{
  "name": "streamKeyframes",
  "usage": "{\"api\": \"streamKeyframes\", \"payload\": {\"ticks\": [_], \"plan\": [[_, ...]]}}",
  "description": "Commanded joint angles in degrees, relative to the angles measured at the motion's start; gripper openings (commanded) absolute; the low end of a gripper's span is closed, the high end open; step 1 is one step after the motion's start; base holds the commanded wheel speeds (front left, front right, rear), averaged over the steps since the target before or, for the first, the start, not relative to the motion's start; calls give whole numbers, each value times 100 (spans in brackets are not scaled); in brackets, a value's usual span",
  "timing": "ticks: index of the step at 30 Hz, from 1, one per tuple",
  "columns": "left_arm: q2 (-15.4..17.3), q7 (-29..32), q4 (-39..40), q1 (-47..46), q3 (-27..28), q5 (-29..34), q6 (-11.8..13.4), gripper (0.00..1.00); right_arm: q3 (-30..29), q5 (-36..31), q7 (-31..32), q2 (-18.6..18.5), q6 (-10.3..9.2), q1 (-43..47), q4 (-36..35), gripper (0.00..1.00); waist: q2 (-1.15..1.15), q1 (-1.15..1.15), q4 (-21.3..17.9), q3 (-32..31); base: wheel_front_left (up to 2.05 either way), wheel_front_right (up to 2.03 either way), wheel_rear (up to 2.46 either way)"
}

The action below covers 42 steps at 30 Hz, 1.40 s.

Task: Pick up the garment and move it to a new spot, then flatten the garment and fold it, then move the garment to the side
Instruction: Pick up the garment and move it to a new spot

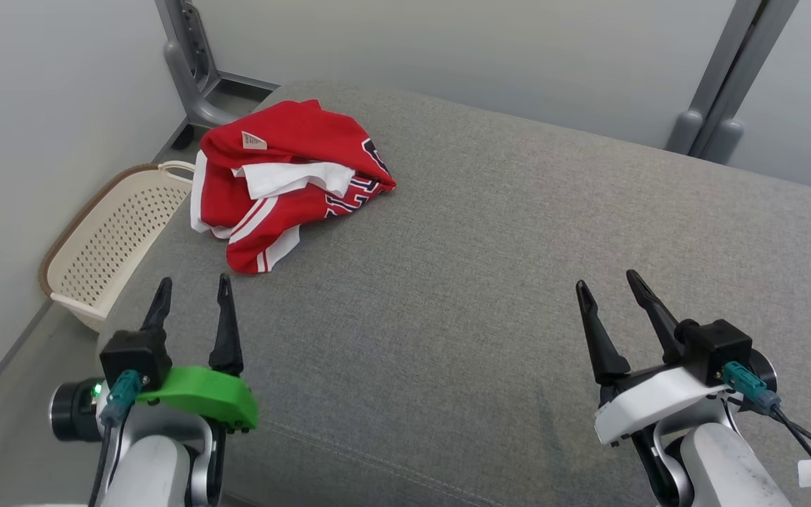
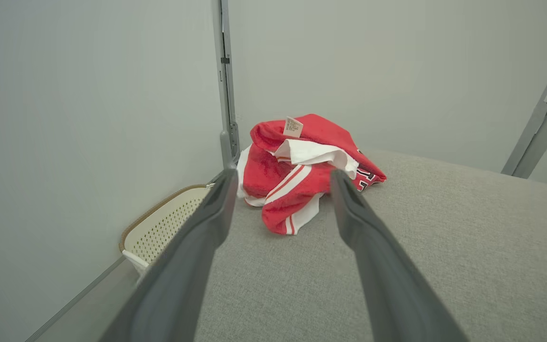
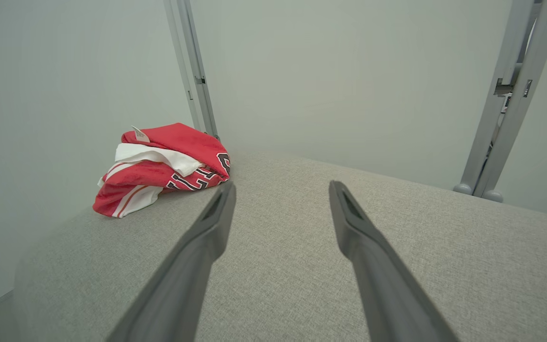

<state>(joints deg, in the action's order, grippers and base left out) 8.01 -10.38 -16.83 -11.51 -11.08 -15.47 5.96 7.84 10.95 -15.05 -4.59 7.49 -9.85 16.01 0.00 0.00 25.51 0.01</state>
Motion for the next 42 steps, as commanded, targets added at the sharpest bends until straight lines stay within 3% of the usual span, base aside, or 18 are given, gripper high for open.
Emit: {"api": "streamKeyframes", "payload": {"ticks": [1, 5, 10, 22, 30, 42], "plan": [[44, 57, 72, -211, -10, -80, -84, 100, 7, 30, -17, -46, 0, -40, 9, 100, 0, 0, 0, 15, 0, 0, 0], [233, 419, 280, -806, -57, -83, -303, 100, 67, 5, -17, -68, 0, -137, -15, 100, 0, 0, -67, 136, 0, 0, 0], [433, 1084, 216, -1852, -16, -104, -400, 100, 175, -53, -17, -138, 0, -319, -102, 100, 0, 0, -317, 500, 0, 0, 0], [892, 2479, -1819, -3850, 284, -508, -685, 100, 336, -8, -17, -334, -1, -835, -242, 100, 0, 0, -1181, 1524, 0, 0, 0], [1135, 3074, -2984, -4431, 485, -886, -904, 100, 404, 8, -17, -428, 0, -1034, -293, 100, 0, 0, -1492, 1997, 0, 0, 0], [1275, 3583, -3963, -4551, 647, -1219, -949, 100, 411, 24, -17, -484, 0, -1103, -356, 100, 0, 0, -1581, 2181, 0, 0, 0]]}}
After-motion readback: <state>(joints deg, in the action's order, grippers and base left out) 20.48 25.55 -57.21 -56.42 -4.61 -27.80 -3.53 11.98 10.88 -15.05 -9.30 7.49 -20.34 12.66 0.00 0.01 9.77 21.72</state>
